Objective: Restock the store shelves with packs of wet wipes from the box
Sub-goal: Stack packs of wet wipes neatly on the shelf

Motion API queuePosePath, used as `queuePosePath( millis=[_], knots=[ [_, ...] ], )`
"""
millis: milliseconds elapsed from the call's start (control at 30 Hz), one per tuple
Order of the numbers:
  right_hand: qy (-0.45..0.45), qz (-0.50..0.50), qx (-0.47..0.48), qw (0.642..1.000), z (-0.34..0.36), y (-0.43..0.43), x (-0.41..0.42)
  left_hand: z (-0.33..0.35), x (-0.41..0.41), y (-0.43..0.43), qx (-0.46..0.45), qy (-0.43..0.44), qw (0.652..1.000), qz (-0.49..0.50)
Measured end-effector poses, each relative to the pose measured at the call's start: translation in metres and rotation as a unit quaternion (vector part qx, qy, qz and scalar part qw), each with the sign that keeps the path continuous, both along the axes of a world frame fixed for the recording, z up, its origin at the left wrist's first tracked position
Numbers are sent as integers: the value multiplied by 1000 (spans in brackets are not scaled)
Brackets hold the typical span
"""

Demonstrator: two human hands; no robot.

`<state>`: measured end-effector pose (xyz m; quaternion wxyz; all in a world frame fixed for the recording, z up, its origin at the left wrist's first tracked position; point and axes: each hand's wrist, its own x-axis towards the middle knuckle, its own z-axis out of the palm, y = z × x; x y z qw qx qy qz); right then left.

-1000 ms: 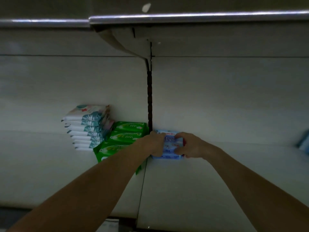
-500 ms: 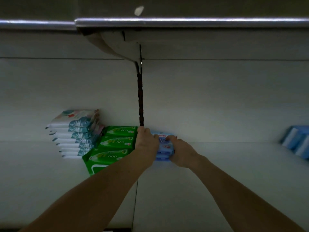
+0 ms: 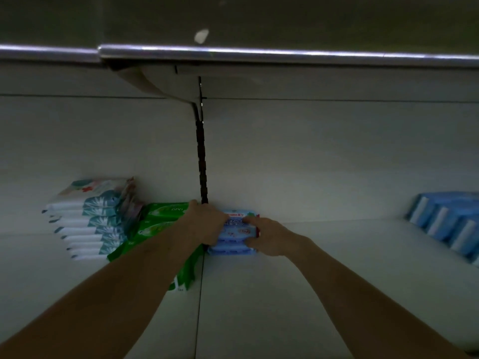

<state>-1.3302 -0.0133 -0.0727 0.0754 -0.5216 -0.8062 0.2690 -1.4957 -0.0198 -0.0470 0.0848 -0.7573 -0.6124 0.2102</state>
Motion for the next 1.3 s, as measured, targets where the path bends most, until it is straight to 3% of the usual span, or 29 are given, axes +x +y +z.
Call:
queuePosePath(
  millis=[267, 633, 833, 1300],
  knots=[
    [-29, 19, -2, 999, 3, -1, 2, 5, -4, 4, -59, 23, 998, 6],
    [-51, 8, 109, 993, -18, -3, -4, -14, 1, -8, 62, 38, 997, -2],
    [-123, 2, 107, 987, -7, -5, -4, -12, 4, -14, 46, -17, 999, 24],
    [-76, -48, 139, 986, 39, -44, 8, 33, 30, -34, 76, -70, 994, 20]
  ],
)
